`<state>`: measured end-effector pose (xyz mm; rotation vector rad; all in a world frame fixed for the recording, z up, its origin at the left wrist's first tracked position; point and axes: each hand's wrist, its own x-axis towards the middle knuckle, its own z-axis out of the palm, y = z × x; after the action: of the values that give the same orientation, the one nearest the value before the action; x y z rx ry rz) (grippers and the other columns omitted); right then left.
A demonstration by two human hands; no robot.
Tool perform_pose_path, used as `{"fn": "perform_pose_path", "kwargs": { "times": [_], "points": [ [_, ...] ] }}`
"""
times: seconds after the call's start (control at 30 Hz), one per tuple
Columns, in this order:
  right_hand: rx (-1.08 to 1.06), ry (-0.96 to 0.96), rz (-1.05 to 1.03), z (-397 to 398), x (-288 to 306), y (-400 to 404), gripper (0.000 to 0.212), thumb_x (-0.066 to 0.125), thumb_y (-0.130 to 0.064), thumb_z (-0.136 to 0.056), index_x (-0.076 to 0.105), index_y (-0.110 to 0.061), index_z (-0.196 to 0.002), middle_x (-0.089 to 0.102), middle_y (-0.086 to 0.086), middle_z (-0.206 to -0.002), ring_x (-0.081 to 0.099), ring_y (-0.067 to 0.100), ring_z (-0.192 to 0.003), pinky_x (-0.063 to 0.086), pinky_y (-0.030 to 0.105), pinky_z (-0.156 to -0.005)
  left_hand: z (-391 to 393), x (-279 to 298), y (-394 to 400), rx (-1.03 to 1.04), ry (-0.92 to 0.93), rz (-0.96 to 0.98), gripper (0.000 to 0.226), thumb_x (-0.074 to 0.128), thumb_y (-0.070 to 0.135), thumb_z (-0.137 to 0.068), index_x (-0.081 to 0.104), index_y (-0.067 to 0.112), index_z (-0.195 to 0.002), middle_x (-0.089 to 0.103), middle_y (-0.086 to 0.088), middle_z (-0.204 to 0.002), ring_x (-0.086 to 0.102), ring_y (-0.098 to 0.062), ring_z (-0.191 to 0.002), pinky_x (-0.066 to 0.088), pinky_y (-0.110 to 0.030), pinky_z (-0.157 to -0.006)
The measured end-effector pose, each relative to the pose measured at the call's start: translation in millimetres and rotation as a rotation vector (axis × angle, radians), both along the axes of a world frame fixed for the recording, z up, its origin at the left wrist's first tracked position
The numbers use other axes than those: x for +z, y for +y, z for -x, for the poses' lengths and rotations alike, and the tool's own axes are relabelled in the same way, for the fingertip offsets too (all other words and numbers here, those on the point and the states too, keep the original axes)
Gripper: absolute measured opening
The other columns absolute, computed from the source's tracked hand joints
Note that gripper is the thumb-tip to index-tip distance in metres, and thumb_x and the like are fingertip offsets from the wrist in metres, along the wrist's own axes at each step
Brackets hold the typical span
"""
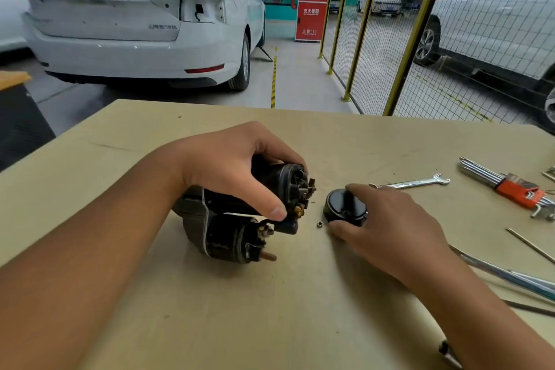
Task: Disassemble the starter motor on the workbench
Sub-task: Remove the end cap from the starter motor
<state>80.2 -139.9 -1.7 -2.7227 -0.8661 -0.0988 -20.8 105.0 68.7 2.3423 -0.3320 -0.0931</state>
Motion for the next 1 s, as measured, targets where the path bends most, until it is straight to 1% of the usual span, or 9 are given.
{"fn": "perform_pose_path", "kwargs": {
  "times": [0.13, 0.3, 0.4, 0.47, 0.6, 0.67, 0.77, 0.83, 1.0],
  "points": [
    [0.054, 0.119, -0.103, -1.1, 5.4, -7.8, 0.061, 0.072, -0.058, -0.072, 0.049, -0.049, -0.128, 0.052, -0.014, -0.105, 0.057, 0.015, -0.1, 0.05, 0.036, -0.078, -0.1, -2.2, 0.7, 0.038, -0.035, -0.029, 0.045, 0.088, 0.029, -0.075, 0.076, 0.019, -0.116, 0.078, -0.005, -0.101, 0.076, -0.027, -0.093, 0.061, -0.055, -0.084],
    [0.133, 0.114, -0.214, -8.7, 9.0, -16.8, 0.024, 0.069, -0.022, -0.085, 0.066, -0.032, -0.106, 0.059, -0.013, -0.084, 0.054, 0.003, -0.078, 0.037, 0.016, -0.059, -2.0, -5.8, -2.7, 0.099, -0.049, -0.064, 0.041, 0.086, 0.035, -0.074, 0.076, 0.029, -0.114, 0.078, 0.001, -0.101, 0.076, -0.021, -0.092, 0.062, -0.051, -0.084],
    [0.23, 0.175, -0.223, -3.8, 12.9, -16.3, 0.026, 0.072, -0.013, -0.084, 0.069, -0.032, -0.102, 0.065, -0.008, -0.078, 0.061, 0.008, -0.068, 0.054, 0.027, -0.063, -8.0, -8.9, -5.2, 0.19, -0.074, -0.128, 0.036, 0.082, 0.044, -0.074, 0.077, 0.033, -0.109, 0.078, 0.006, -0.096, 0.075, -0.015, -0.088, 0.062, -0.049, -0.082],
    [0.299, 0.172, -0.188, -0.4, 13.9, -15.1, 0.026, 0.074, -0.013, -0.082, 0.068, -0.032, -0.099, 0.065, -0.003, -0.075, 0.062, 0.011, -0.068, 0.057, 0.035, -0.066, -12.3, -10.6, -5.4, 0.244, -0.067, -0.184, 0.037, 0.08, 0.05, -0.074, 0.077, 0.033, -0.106, 0.077, 0.01, -0.092, 0.074, -0.011, -0.083, 0.061, -0.047, -0.081],
    [0.328, 0.125, -0.05, 1.8, 13.7, -14.9, 0.036, 0.082, -0.024, -0.077, 0.071, -0.038, -0.108, 0.06, -0.014, -0.076, 0.056, 0.0, -0.072, 0.043, 0.014, -0.058, -19.4, -16.5, -2.3, 0.273, 0.01, -0.292, 0.055, 0.075, 0.064, -0.067, 0.077, 0.033, -0.111, 0.075, 0.016, -0.098, 0.069, 0.002, -0.093, 0.06, -0.037, -0.087],
    [0.342, 0.117, -0.015, 2.0, 13.5, -14.8, 0.039, 0.084, -0.027, -0.074, 0.072, -0.038, -0.11, 0.059, -0.02, -0.074, 0.054, -0.005, -0.07, 0.04, 0.011, -0.058, -21.4, -20.1, 0.2, 0.264, 0.045, -0.345, 0.067, 0.072, 0.071, -0.063, 0.075, 0.032, -0.118, 0.074, 0.017, -0.108, 0.066, 0.006, -0.101, 0.057, -0.032, -0.09],
    [0.36, 0.147, 0.009, 3.9, 13.0, -13.3, 0.036, 0.084, -0.031, -0.074, 0.072, -0.037, -0.108, 0.064, -0.017, -0.081, 0.059, -0.003, -0.074, 0.053, 0.023, -0.068, -20.6, -22.0, 3.1, 0.271, 0.047, -0.346, 0.07, 0.074, 0.071, -0.065, 0.073, 0.033, -0.124, 0.072, 0.018, -0.111, 0.065, 0.007, -0.104, 0.05, -0.022, -0.083],
    [0.376, 0.151, 0.021, 6.2, 12.7, -12.5, 0.032, 0.084, -0.032, -0.075, 0.072, -0.037, -0.104, 0.065, -0.016, -0.084, 0.06, -0.001, -0.075, 0.056, 0.03, -0.071, -17.0, -19.2, 2.3, 0.277, 0.018, -0.361, 0.064, 0.073, 0.07, -0.068, 0.072, 0.038, -0.124, 0.072, 0.018, -0.107, 0.066, 0.003, -0.101, 0.05, -0.022, -0.079],
    [0.393, 0.15, 0.021, 4.7, 13.9, -13.0, 0.027, 0.084, -0.032, -0.076, 0.071, -0.037, -0.1, 0.06, -0.02, -0.082, 0.058, -0.001, -0.074, 0.053, 0.026, -0.067, 7.9, -11.6, 0.0, 0.375, -0.053, -0.557, 0.06, 0.059, 0.076, -0.073, 0.065, 0.048, -0.126, 0.066, 0.026, -0.112, 0.057, 0.0, -0.109, 0.048, -0.03, -0.081]
  ]
}}
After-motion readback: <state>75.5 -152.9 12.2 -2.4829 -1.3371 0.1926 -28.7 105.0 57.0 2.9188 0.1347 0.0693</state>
